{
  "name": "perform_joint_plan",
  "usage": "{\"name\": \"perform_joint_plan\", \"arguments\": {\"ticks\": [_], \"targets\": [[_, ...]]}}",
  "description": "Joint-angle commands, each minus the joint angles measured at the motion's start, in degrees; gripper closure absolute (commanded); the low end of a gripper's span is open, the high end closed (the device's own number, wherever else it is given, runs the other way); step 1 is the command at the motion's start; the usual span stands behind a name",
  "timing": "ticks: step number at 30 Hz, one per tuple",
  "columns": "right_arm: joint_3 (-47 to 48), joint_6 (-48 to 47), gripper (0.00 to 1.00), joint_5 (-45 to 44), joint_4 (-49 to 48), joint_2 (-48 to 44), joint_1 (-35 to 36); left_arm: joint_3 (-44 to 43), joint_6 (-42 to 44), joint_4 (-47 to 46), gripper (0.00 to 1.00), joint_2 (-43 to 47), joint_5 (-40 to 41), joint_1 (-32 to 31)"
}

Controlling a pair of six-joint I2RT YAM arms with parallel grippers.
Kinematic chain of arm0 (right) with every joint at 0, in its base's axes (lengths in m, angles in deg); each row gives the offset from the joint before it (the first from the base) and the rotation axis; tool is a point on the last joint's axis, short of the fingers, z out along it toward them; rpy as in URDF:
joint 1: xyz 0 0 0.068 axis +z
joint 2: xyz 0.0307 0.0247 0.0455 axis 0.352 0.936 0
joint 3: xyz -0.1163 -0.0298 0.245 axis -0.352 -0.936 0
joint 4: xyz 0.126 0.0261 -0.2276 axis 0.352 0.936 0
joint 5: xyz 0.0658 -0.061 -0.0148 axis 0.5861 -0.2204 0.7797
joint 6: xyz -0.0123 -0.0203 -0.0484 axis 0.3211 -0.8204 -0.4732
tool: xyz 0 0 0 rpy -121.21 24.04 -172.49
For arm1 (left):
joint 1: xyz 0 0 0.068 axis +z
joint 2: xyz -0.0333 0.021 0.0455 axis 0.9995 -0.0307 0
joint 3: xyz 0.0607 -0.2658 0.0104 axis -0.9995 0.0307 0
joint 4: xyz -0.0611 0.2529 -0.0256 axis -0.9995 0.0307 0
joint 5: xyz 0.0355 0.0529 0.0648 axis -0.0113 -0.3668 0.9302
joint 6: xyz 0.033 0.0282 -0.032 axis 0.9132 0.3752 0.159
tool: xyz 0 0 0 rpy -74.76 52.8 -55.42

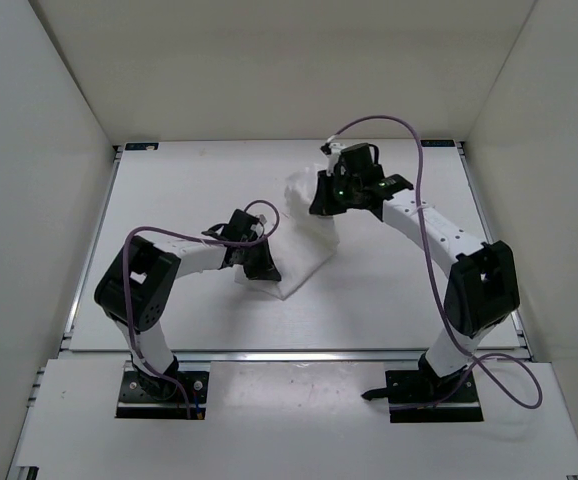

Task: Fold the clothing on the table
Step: Fold the skirt

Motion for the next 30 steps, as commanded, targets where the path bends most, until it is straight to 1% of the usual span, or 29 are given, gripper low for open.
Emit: {"name": "perform_joint_plan", "arguments": {"ticks": [1, 4, 9, 13, 18, 20, 21, 23, 24, 25, 26, 27, 28, 29, 30], "targets": [[3.4, 2.9, 1.0, 1.3, -0.5, 1.8, 4.2, 3.7, -5.1, -2.8, 1.0, 0.0, -2.2, 1.0], [3.4, 3.8, 1.0, 1.5, -0.1, 2.9, 7.1, 6.0, -7.7, -6.2, 1.0, 0.9, -3.1, 3.2], [0.9, 5.9, 1.0, 2.4, -1.6, 3.6, 11.4, 9.8, -10.6, -11.1, 1.0, 0.5, -5.5, 4.2], [-2.0, 6.4, 1.0, 4.4, -1.6, 3.9, 12.6, 11.5, -12.4, -14.4, 1.0, 0.7, -7.0, 5.6], [-4.9, 6.4, 1.0, 5.8, -0.6, 4.1, 13.9, 12.2, -12.9, -15.5, 1.0, 0.7, -7.3, 6.1], [-6.2, 7.5, 0.98, 6.9, -1.8, 3.9, 14.2, 12.1, -12.9, -15.5, 1.0, 0.2, -7.6, 6.3], [-6.6, 8.5, 0.96, 8.5, -2.4, 3.8, 14.4, 12.0, -12.8, -15.5, 1.0, 0.1, -7.3, 6.7], [-7.3, 9.6, 0.88, 10.2, -4.2, 4.3, 14.5, 12.2, -13.1, -16.2, 1.0, 0.2, -7.8, 7.0], [-7.8, 9.5, 0.87, 11.4, -4.9, 4.5, 14.8, 12.1, -13.1, -16.2, 1.0, 0.0, -8.0, 7.0], [-8.2, 9.7, 0.82, 12.7, -6.1, 4.6, 14.9, 12.3, -13.3, -16.4, 1.0, -0.1, -7.7, 7.0], [-8.7, 9.7, 0.7, 13.9, -7.3, 4.9, 14.7, 12.2, -12.9, -16.4, 1.0, -0.1, -7.7, 7.2], [-8.8, 10.3, 0.63, 15.9, -8.3, 5.4, 14.4, 12.3, -13.0, -16.3, 1.0, -0.1, -7.5, 7.3], [-8.7, 9.8, 0.51, 16.5, -8.1, 5.9, 14.6, 12.1, -13.2, -16.2, 1.0, 0.2, -7.4, 7.5], [-8.1, 10.0, 0.45, 16.1, -7.2, 6.5, 13.5, 12.4, -13.0, -16.2, 1.0, 0.5, -8.3, 8.0], [-7.4, 10.3, 0.43, 15.4, -6.7, 5.9, 13.2, 12.6, -13.1, -16.2, 1.0, 0.9, -7.9, 8.0]]}}
